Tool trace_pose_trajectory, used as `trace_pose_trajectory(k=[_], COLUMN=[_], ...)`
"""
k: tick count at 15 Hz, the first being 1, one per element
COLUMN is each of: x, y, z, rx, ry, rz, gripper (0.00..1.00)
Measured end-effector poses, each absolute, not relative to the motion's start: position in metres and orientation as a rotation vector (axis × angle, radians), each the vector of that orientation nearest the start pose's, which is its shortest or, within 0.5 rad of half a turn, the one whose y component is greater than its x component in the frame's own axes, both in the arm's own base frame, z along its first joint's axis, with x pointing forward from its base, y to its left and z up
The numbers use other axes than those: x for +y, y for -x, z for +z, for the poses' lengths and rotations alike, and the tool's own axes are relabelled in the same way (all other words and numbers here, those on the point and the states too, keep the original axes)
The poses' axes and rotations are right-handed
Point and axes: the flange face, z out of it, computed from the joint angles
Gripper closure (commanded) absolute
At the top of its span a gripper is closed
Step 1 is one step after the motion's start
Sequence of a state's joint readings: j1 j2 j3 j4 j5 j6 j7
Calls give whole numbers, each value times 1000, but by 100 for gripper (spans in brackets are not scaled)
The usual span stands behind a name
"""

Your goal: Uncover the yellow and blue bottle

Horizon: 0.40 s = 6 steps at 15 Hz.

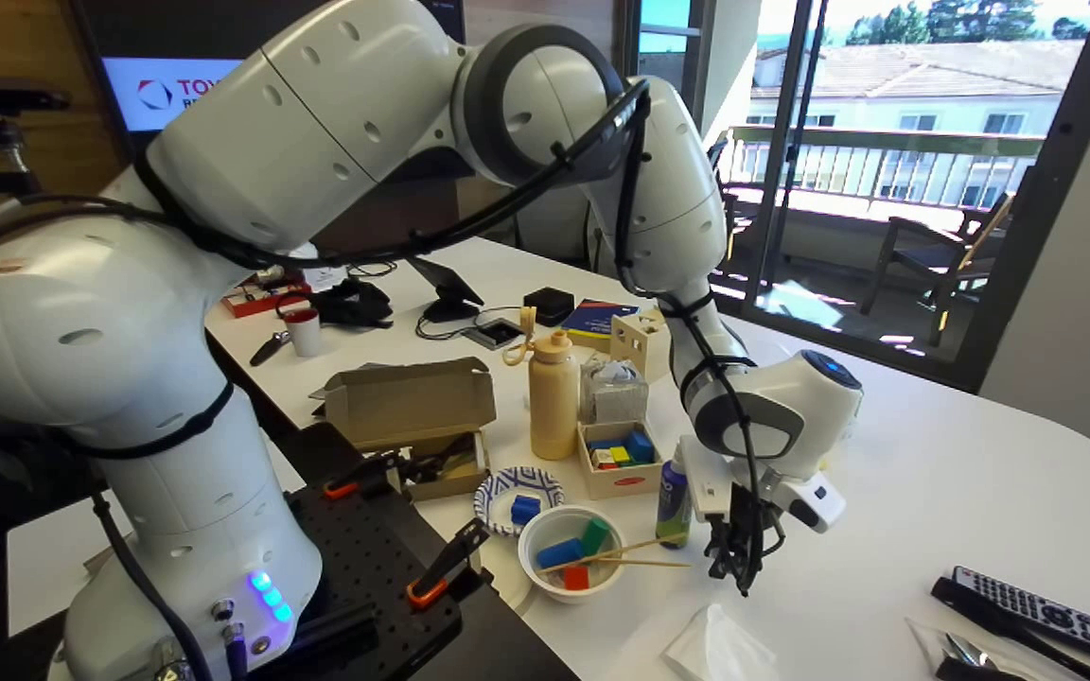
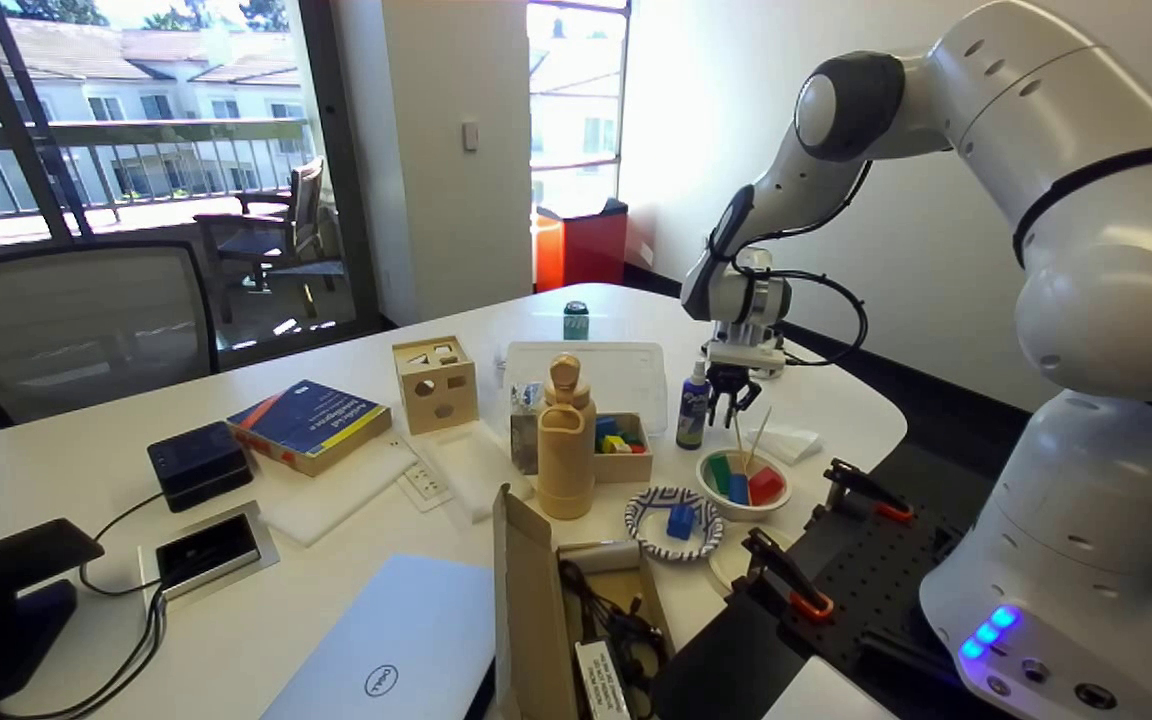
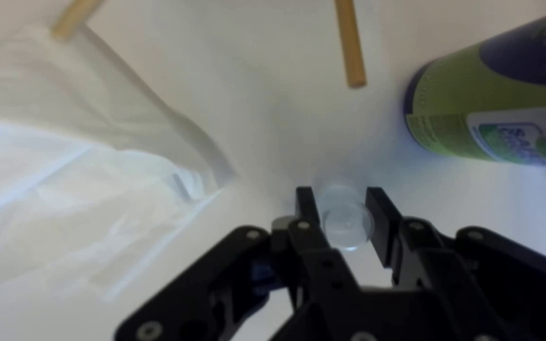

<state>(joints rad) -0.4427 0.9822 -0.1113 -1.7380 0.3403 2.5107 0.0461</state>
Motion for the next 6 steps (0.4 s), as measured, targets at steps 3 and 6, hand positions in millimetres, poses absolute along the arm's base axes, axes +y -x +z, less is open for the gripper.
trace_pose_trajectory(k=[3,6], x=[-325,-327], y=[-513,-512], z=[4,4], rx=[1256,1259], ry=[2737,2737], rz=[248,247], gripper=[13,0])
